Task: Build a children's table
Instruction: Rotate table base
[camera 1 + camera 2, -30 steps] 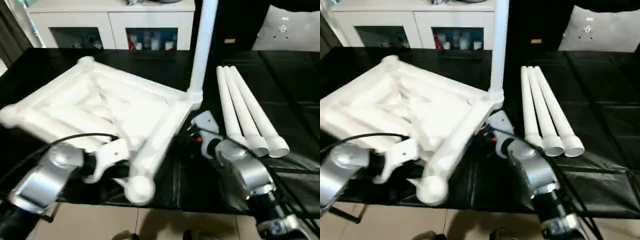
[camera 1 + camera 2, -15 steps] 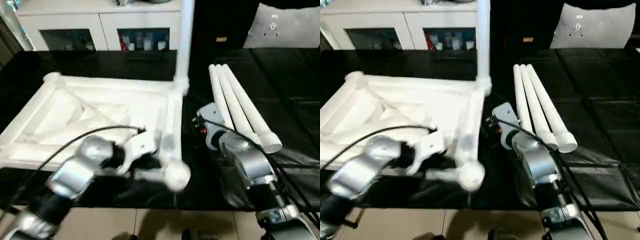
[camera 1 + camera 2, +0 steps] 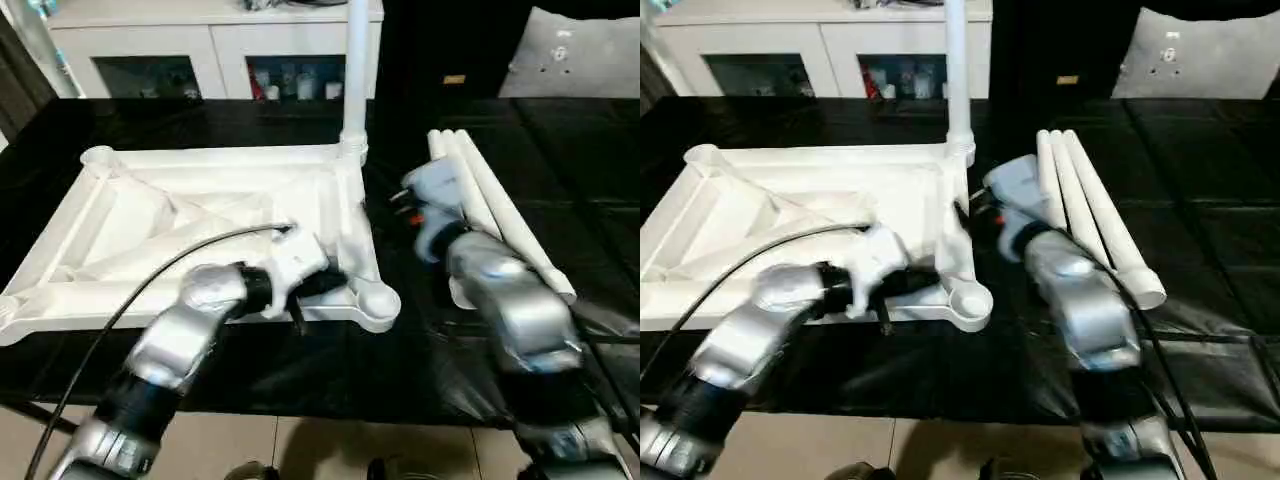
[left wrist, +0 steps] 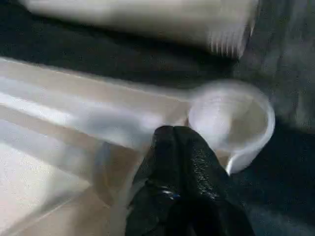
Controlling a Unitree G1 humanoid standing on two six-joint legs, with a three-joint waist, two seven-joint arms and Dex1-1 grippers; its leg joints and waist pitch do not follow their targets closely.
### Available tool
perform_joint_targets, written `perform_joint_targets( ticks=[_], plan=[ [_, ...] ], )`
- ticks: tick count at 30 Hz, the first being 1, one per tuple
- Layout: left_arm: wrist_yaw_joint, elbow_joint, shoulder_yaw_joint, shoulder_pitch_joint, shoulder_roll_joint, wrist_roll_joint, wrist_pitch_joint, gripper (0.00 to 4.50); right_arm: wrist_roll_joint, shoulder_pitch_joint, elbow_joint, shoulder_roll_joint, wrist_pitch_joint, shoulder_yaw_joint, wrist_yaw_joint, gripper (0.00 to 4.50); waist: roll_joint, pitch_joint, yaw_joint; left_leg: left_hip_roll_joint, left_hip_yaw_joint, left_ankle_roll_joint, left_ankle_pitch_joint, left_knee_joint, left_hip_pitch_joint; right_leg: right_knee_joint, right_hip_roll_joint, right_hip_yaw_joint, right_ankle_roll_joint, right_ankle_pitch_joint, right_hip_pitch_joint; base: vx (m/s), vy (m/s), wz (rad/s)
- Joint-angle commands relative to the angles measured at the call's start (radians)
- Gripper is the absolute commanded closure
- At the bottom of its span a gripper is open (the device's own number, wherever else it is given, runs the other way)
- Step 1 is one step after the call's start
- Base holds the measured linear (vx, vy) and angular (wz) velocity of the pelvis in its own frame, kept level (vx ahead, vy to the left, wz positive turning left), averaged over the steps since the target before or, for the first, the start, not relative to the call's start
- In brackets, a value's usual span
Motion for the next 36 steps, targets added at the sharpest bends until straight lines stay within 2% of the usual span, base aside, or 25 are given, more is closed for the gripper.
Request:
perform_joint_targets(
  ticks=[1,8,9,10,11,12,13,14,15,16,17,18,19,21,22,23,26,28,29,30,32,33,34,35,36],
  plan=[
    [0.038,-0.075,0.058,0.034,-0.016,-0.049,0.042,4.45,0.023,0.038,-0.077,0.016,0.061,-0.018,-0.021,0.0,0.013,-0.079,-0.002,0.046,-0.017,0.056,-0.113,-0.06,0.006,-0.068,-0.069,0.053,-0.233,-0.114,0.064,0.0,0.0,0.0],
    [0.415,-0.157,0.25,0.146,-0.159,0.013,0.076,4.45,0.074,0.243,-0.293,0.098,0.104,-0.02,-0.074,0.0,0.011,-0.07,-0.008,0.04,-0.019,0.035,-0.209,-0.065,0.003,-0.1,-0.065,0.048,-0.123,-0.349,0.057,0.0,0.0,0.0],
    [0.47,-0.16,0.278,0.154,-0.179,0.027,0.08,4.45,0.088,0.268,-0.31,0.117,0.107,-0.026,-0.084,0.0,0.027,-0.079,-0.013,0.038,0.026,-0.011,-0.229,-0.027,0.051,-0.138,-0.025,0.089,-0.075,-0.416,0.005,0.0,0.0,0.0],
    [0.485,-0.164,0.282,0.156,-0.185,0.034,0.072,4.45,0.089,0.274,-0.313,0.121,0.107,-0.027,-0.087,0.0,0.007,-0.075,0.003,0.012,0.03,-0.041,-0.252,-0.02,0.04,-0.128,-0.018,0.119,-0.051,-0.483,0.015,-0.01,0.002,-0.32],
    [0.518,-0.184,0.291,0.165,-0.198,0.044,0.056,4.45,0.092,0.293,-0.327,0.13,0.113,-0.029,-0.094,0.0,-0.001,-0.075,0.011,0.004,0.03,-0.039,-0.253,-0.013,0.024,-0.124,-0.02,0.159,-0.031,-0.529,0.024,-0.002,0.018,-0.47],
    [0.561,-0.226,0.287,0.176,-0.208,0.078,0.057,4.45,0.103,0.315,-0.337,0.146,0.078,-0.04,-0.097,0.0,-0.01,-0.079,0.024,0.004,0.021,0.004,-0.264,0.004,0.024,-0.124,-0.046,0.2,-0.057,-0.553,0.03,-0.002,0.018,-0.47],
    [0.566,-0.229,0.287,0.177,-0.21,0.081,0.057,4.45,0.105,0.317,-0.337,0.148,0.072,-0.042,-0.097,0.0,-0.002,-0.077,0.027,0.01,0.012,0.021,-0.243,0.011,0.016,-0.131,-0.059,0.225,-0.078,-0.552,0.037,-0.009,0.042,-0.29],
    [0.592,-0.249,0.291,0.186,-0.222,0.092,0.06,4.45,0.113,0.33,-0.346,0.151,0.062,-0.05,-0.092,0.0,-0.023,-0.071,0.031,0.014,-0.026,0.088,-0.175,-0.007,-0.03,-0.117,-0.092,0.207,-0.118,-0.51,0.073,0.003,0.084,-0.21],
    [0.6,-0.257,0.292,0.191,-0.227,0.091,0.062,4.45,0.115,0.334,-0.352,0.149,0.069,-0.05,-0.088,0.0,0.008,-0.074,0.018,0.045,-0.035,0.109,-0.116,-0.043,-0.014,-0.103,-0.069,0.162,-0.158,-0.416,0.043,0.003,0.084,-0.21],
    [0.614,-0.264,0.325,0.198,-0.261,0.044,0.075,4.45,0.121,0.337,-0.35,0.148,0.072,-0.065,-0.085,0.0,0.019,-0.077,0.01,0.047,-0.028,0.103,-0.132,-0.053,0.004,-0.097,-0.038,0.138,-0.161,-0.374,0.024,0.0,0.097,0.01],
    [0.624,-0.273,0.342,0.205,-0.278,0.022,0.085,4.45,0.128,0.339,-0.349,0.149,0.08,-0.08,-0.083,0.0,0.016,-0.079,-0.007,0.059,-0.033,0.066,-0.167,-0.064,0.026,-0.085,-0.011,0.112,-0.157,-0.252,0.014,-0.018,0.085,0.13],
    [0.649,-0.279,0.339,0.218,-0.277,0.047,0.091,4.45,0.14,0.338,-0.352,0.145,0.078,-0.102,-0.078,0.0,0.016,-0.073,-0.012,0.067,-0.039,0.019,-0.232,-0.077,0.03,-0.088,-0.004,0.095,-0.131,-0.211,0.017,-0.018,0.085,0.13],
    [0.66,-0.281,0.339,0.225,-0.276,0.055,0.093,4.45,0.129,0.335,-0.356,0.133,0.08,-0.106,-0.085,0.0,0.013,-0.069,-0.016,0.067,-0.041,0.004,-0.271,-0.082,0.028,-0.087,-0.007,0.09,-0.117,-0.216,0.02,-0.026,0.071,0.06],
    [0.666,-0.281,0.342,0.23,-0.277,0.055,0.094,4.45,0.117,0.333,-0.359,0.124,0.081,-0.107,-0.092,0.0,0.015,-0.059,-0.021,0.039,-0.032,-0.026,-0.399,-0.077,0.036,-0.114,-0.027,0.088,-0.066,-0.358,0.014,0.0,0.0,0.0],
    [0.677,-0.282,0.338,0.234,-0.276,0.065,0.094,4.45,0.119,0.33,-0.358,0.113,0.103,-0.112,-0.094,0.0,0.009,-0.061,-0.022,0.032,-0.031,-0.022,-0.399,-0.074,0.032,-0.117,-0.035,0.092,-0.059,-0.396,0.019,0.0,0.0,0.0],
    [0.684,-0.284,0.332,0.239,-0.275,0.074,0.091,4.45,0.12,0.328,-0.357,0.098,0.116,-0.112,-0.087,0.0,-0.016,-0.064,-0.019,0.025,-0.031,-0.003,-0.367,-0.069,0.023,-0.118,-0.048,0.102,-0.045,-0.469,0.025,0.0,0.0,0.0],
    [0.715,-0.297,0.322,0.249,-0.287,0.097,0.096,4.45,0.122,0.337,-0.352,0.071,0.114,-0.111,-0.076,0.0,-0.015,-0.065,-0.024,0.033,-0.04,-0.002,-0.337,-0.075,0.015,-0.121,-0.049,0.096,-0.027,-0.489,0.022,0.0,0.0,0.0],
    [0.721,-0.308,0.313,0.257,-0.291,0.104,0.1,4.45,0.124,0.342,-0.349,0.07,0.111,-0.111,-0.078,0.0,-0.023,-0.068,-0.038,0.053,-0.053,-0.027,-0.34,-0.083,0.022,-0.119,-0.02,0.07,-0.023,-0.383,0.024,0.0,0.0,0.0],
    [0.724,-0.317,0.308,0.263,-0.292,0.106,0.1,4.45,0.128,0.343,-0.349,0.074,0.119,-0.113,-0.081,0.0,-0.016,-0.071,-0.046,0.077,-0.07,-0.017,-0.333,-0.095,0.036,-0.111,-0.007,0.048,-0.039,-0.304,0.025,0.0,0.0,0.0],
    [0.725,-0.319,0.312,0.265,-0.297,0.099,0.102,4.45,0.129,0.343,-0.349,0.075,0.122,-0.114,-0.083,0.0,-0.007,-0.073,-0.058,0.13,-0.1,0.027,-0.299,-0.12,0.043,-0.086,-0.006,0.031,-0.064,-0.218,0.021,0.0,0.0,0.0],
    [0.73,-0.335,0.311,0.277,-0.287,0.098,0.12,4.45,0.129,0.347,-0.356,0.075,0.14,-0.099,-0.094,0.0,-0.01,-0.073,-0.065,0.172,-0.109,0.124,-0.281,-0.136,0.037,-0.043,-0.032,0.021,-0.105,-0.155,0.023,0.035,-0.089,0.1],
    [0.729,-0.337,0.308,0.28,-0.28,0.103,0.119,4.45,0.128,0.35,-0.359,0.074,0.145,-0.092,-0.095,0.0,-0.011,-0.075,-0.063,0.159,-0.098,0.175,-0.279,-0.128,0.033,-0.046,-0.045,0.02,-0.144,-0.155,0.023,0.036,-0.108,0.1],
    [0.725,-0.341,0.307,0.284,-0.266,0.111,0.118,4.45,0.122,0.36,-0.363,0.069,0.15,-0.075,-0.093,0.0,-0.026,-0.076,-0.066,0.126,-0.075,0.196,-0.286,-0.104,0.027,-0.069,-0.054,0.026,-0.173,-0.166,0.022,0.037,-0.139,0.04],
    [0.722,-0.344,0.309,0.286,-0.259,0.114,0.117,4.45,0.119,0.367,-0.367,0.064,0.154,-0.063,-0.092,0.0,-0.062,-0.086,-0.052,-0.029,0.001,0.174,-0.242,0.008,-0.017,-0.138,-0.072,0.051,-0.179,-0.3,0.051,0.031,-0.15,0.05],
    [0.711,-0.344,0.308,0.292,-0.248,0.114,0.109,4.45,0.118,0.374,-0.367,0.063,0.154,-0.052,-0.092,0.0,-0.078,-0.094,-0.018,-0.036,-0.015,0.142,-0.111,0.024,-0.038,-0.153,-0.117,0.088,-0.05,-0.547,0.07,0.031,-0.15,0.05]
  ],
)
